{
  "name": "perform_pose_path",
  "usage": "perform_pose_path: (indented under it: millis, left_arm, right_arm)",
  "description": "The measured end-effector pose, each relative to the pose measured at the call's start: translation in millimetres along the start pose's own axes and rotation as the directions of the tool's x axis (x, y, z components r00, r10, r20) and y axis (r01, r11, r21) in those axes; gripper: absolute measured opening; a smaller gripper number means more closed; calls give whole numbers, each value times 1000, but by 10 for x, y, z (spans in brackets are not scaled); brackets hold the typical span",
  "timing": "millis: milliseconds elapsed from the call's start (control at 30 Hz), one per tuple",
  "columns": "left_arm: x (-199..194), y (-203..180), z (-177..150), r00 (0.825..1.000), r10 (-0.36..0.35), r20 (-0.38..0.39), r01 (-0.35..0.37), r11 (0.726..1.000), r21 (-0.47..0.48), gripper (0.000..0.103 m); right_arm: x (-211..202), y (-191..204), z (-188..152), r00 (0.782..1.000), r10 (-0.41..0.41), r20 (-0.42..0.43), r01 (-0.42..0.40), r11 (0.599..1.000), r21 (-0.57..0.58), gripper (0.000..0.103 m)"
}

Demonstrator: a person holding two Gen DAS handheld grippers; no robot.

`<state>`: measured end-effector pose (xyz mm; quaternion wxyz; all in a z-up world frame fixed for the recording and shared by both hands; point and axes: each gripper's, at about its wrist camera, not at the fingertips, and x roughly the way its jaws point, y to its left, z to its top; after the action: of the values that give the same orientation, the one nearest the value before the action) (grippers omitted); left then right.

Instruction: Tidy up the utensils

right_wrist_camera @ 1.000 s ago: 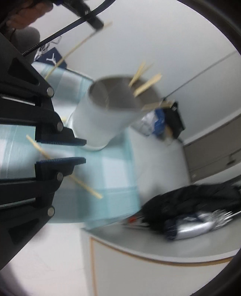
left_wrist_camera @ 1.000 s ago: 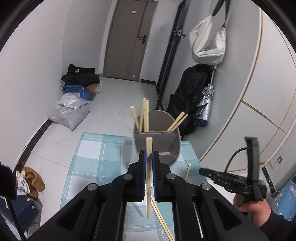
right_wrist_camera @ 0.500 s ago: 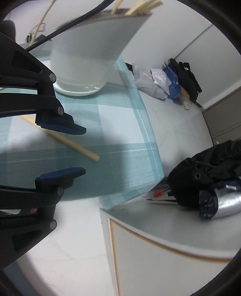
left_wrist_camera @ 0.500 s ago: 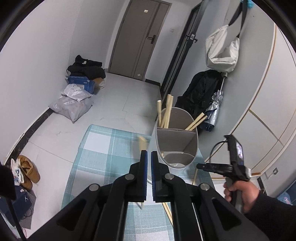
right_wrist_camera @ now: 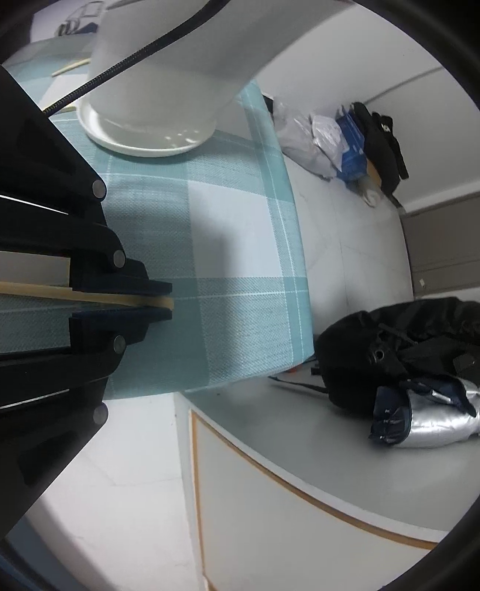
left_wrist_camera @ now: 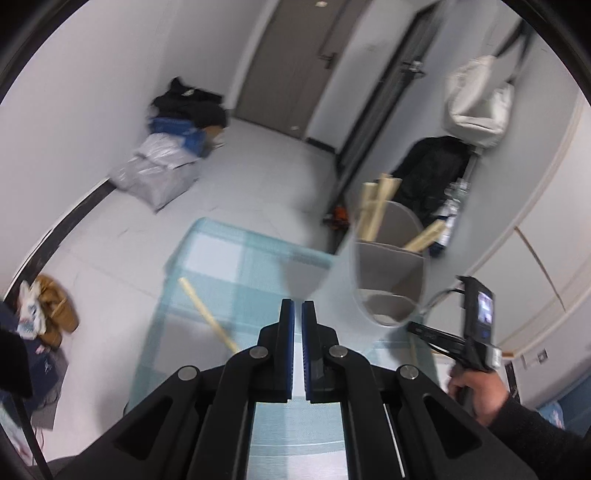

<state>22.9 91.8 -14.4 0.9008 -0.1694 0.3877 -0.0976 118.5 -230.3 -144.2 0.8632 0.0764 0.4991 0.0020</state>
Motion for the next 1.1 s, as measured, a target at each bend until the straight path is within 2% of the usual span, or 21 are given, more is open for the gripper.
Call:
perform_pose_path:
  millis: [100, 167, 233, 400, 467, 500, 533, 600, 667, 767, 933, 967, 1000, 1100]
  left_arm:
    - [67, 186, 5, 997, 74, -25, -75, 996, -47, 28]
    - [87, 307, -5, 992, 122, -23, -124, 989, -82, 66]
    - [136, 432, -9, 981, 190, -26, -192, 976, -103, 80]
    - [540, 627, 37, 954, 261, -150, -277, 956, -96, 80]
    - [683, 661, 58, 937, 305, -168, -320, 945, -67, 80]
    - [769, 690, 71, 923, 340, -178, -354, 934, -48, 80]
    - [881, 716, 86, 913, 356, -202, -370, 928, -37, 80]
    - [987, 759, 107, 909, 345, -234, -365, 930, -50, 80]
    - [1070, 764, 138, 910, 339, -237, -360, 932, -49, 80]
    - [1210, 795, 152, 892, 369, -262, -386, 922, -15, 80]
    - [1327, 948, 123, 869, 387, -308, -416, 909, -33, 80]
    - [1330, 963, 119, 879, 369, -304, -400, 915, -46, 79]
    - [1342, 986, 112, 880, 358, -311, -393, 918, -55, 79]
    - [1339, 995, 120, 907, 290, -305, -330, 940, -87, 63]
  right_arm:
    - [-37, 13, 21, 998, 54, 8, -54, 999, -8, 5]
    - [-92, -1, 5, 993, 115, 23, -115, 993, 2, 5]
    - [-169, -1, -5, 986, 161, 41, -162, 987, 20, 5]
    - [-328, 22, -10, 950, 296, 102, -300, 953, 32, 5]
    - [-359, 22, -3, 938, 327, 119, -333, 942, 35, 5]
    - [-370, 25, -9, 934, 336, 123, -342, 939, 37, 4]
    - [-368, 26, -13, 929, 350, 124, -357, 933, 42, 0]
    - [-362, 14, -20, 921, 370, 124, -379, 924, 57, 0]
    - [-349, 7, -13, 916, 383, 119, -392, 918, 61, 0]
    - [-309, 15, 14, 917, 387, 100, -393, 918, 56, 0]
    - [-258, 69, 18, 923, 375, 83, -379, 925, 37, 1]
    - [-252, 79, 17, 924, 375, 81, -378, 925, 33, 2]
    - [-245, 77, 16, 923, 376, 79, -379, 925, 28, 2]
    - [-243, 100, 13, 926, 371, 76, -373, 928, 19, 3]
